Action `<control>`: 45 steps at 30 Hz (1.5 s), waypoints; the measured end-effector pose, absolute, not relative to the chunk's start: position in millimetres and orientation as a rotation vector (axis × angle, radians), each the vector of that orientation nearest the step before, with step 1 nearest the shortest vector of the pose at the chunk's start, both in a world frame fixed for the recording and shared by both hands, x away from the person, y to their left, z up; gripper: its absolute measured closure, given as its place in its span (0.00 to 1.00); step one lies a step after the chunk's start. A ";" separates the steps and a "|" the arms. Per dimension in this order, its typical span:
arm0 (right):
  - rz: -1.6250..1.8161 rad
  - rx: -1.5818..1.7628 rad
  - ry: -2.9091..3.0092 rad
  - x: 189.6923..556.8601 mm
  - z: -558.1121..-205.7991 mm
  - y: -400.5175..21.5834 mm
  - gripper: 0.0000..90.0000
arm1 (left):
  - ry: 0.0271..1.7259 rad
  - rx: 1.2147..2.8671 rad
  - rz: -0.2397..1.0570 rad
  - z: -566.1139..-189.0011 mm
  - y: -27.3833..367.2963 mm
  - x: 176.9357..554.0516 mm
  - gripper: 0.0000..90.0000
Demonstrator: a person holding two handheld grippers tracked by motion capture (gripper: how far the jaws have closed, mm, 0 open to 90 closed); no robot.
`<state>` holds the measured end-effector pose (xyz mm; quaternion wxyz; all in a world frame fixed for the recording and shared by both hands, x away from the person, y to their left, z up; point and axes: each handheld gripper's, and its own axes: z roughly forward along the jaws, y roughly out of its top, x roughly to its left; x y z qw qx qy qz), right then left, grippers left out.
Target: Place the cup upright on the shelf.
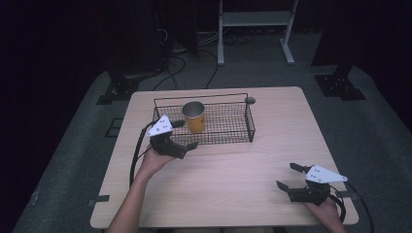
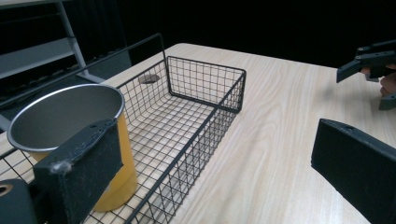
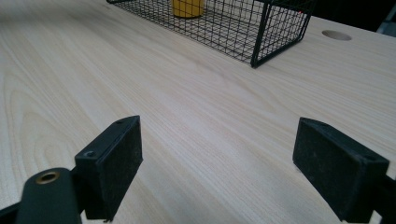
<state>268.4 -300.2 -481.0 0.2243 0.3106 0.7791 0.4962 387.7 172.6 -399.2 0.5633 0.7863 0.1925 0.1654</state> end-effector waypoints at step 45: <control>1.361 0.858 2.153 267.9 -481.0 -299.5 0.16 | 0.452 1.831 0.403 -414.9 183.4 346.6 0.00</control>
